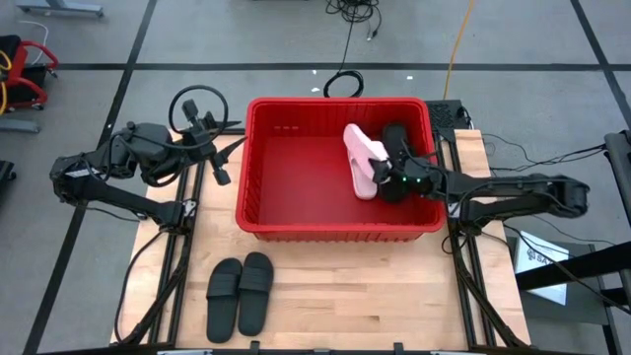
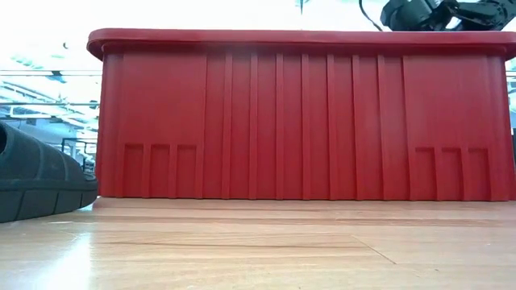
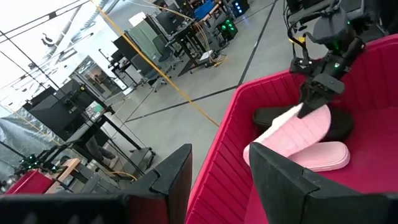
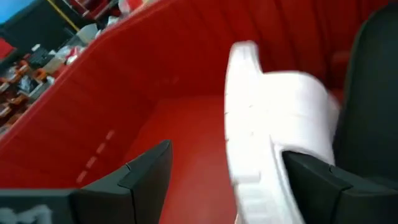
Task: Pick and place slides into bin
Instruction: Put the pink slide into the red organizer bin
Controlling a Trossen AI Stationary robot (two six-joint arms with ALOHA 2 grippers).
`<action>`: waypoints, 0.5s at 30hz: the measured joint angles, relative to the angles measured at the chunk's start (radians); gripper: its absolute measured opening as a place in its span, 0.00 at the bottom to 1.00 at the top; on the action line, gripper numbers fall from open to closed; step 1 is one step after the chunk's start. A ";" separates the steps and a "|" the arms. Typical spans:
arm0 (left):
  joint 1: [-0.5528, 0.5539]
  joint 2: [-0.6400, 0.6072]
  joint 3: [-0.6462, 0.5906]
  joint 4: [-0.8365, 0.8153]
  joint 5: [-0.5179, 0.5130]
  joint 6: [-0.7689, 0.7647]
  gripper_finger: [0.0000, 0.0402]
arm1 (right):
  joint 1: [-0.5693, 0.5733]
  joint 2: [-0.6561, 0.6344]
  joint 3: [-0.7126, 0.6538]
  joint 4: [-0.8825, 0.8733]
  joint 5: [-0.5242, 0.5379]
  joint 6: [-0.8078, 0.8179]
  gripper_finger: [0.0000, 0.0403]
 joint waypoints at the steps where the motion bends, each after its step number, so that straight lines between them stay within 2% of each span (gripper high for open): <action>1: 0.000 0.000 0.000 -0.002 0.000 -0.002 0.42 | -0.008 -0.004 0.000 0.004 0.008 -0.014 0.62; 11: 0.000 0.000 0.000 -0.004 0.000 -0.006 0.42 | -0.044 -0.044 0.000 0.005 0.025 -0.107 0.62; 15: 0.000 0.000 0.000 -0.003 0.000 -0.006 0.42 | -0.044 -0.045 0.000 -0.006 0.080 -0.162 0.62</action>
